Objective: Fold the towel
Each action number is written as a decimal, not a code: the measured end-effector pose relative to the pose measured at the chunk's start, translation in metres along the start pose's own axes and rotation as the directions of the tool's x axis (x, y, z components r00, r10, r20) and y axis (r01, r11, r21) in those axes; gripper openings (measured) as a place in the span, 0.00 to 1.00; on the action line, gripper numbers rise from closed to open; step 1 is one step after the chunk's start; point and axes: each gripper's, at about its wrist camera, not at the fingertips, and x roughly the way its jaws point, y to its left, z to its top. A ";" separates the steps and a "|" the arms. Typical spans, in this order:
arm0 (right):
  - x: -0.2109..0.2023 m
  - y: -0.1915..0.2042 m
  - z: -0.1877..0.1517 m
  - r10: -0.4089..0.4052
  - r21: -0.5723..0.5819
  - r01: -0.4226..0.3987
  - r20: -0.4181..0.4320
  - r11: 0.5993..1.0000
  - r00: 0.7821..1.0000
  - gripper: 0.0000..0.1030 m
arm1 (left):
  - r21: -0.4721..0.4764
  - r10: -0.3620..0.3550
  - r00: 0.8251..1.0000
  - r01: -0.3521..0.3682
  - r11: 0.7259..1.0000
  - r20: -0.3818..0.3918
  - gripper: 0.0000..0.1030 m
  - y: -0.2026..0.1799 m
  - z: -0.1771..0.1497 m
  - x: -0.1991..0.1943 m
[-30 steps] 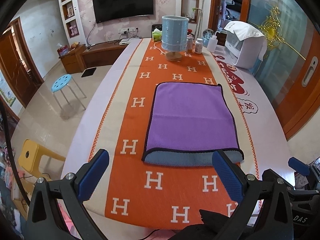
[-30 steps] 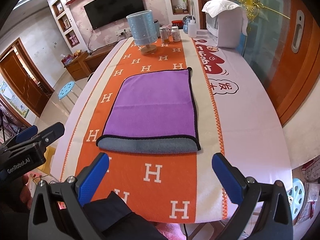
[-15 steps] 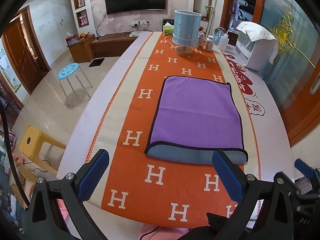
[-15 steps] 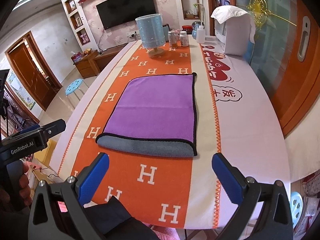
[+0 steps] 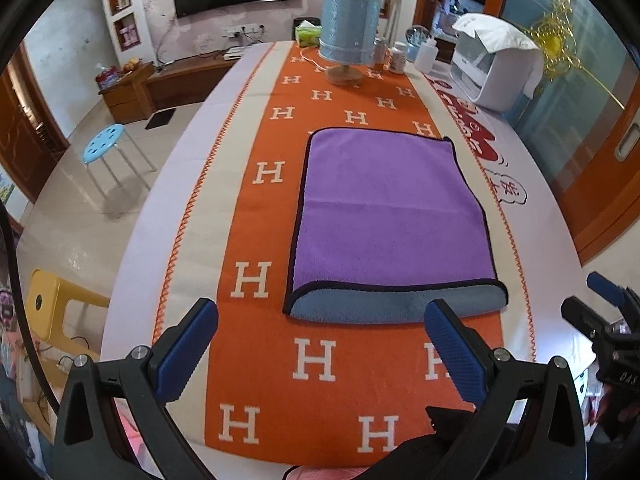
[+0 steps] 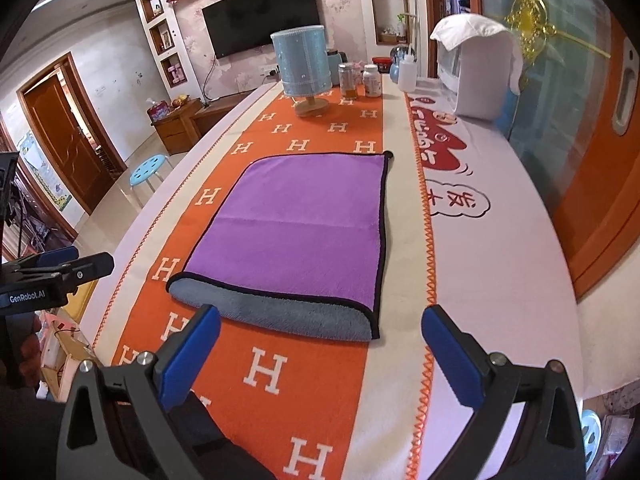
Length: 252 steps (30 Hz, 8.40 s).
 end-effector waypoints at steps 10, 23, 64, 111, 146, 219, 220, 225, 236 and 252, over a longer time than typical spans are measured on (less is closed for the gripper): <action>0.040 -0.005 0.002 0.048 -0.050 -0.050 -0.027 0.998 0.998 0.90 | 0.050 -0.033 0.998 0.036 0.998 -0.051 0.99 0.009 0.016 0.050; 0.087 -0.018 -0.016 0.058 -0.109 -0.070 -0.105 0.992 0.993 0.80 | 0.072 -0.039 0.975 0.056 0.996 -0.217 0.99 0.007 0.009 0.122; 0.119 -0.031 -0.038 0.056 -0.127 -0.079 -0.173 0.989 0.983 0.18 | 0.032 -0.115 0.943 0.131 0.991 -0.313 0.17 0.007 -0.006 0.163; 0.062 -0.031 0.061 -0.026 -0.192 0.038 0.061 0.981 0.998 0.04 | 0.127 -0.146 0.988 0.150 0.981 -0.040 0.04 0.010 0.103 0.059; 0.176 -0.030 0.160 -0.260 -0.209 0.331 0.306 0.920 0.916 0.07 | 0.016 -0.080 0.994 0.079 0.997 0.079 0.16 0.005 0.208 0.210; -0.046 0.015 -0.007 -0.003 0.119 0.009 -0.050 0.993 0.999 1.00 | -0.019 -0.031 0.997 0.032 0.999 0.064 0.88 -0.031 -0.020 -0.056; -0.048 0.017 -0.007 0.001 0.124 0.005 -0.050 0.992 0.999 1.00 | -0.013 -0.033 0.997 0.034 0.999 0.074 0.88 -0.030 -0.020 -0.060; -0.061 0.032 -0.006 -0.011 0.136 0.016 -0.042 0.991 0.999 1.00 | -0.005 -0.042 0.994 0.043 0.999 0.099 0.99 -0.025 -0.022 -0.073; -0.072 0.057 -0.010 -0.076 0.168 0.079 -0.025 0.983 0.997 1.00 | -0.005 0.000 0.990 0.001 1.000 0.138 0.99 -0.012 -0.025 -0.082; -0.074 0.062 -0.010 -0.102 0.176 0.104 -0.016 0.979 0.995 1.00 | 0.016 0.021 0.985 -0.023 1.000 0.170 0.99 -0.019 -0.018 -0.088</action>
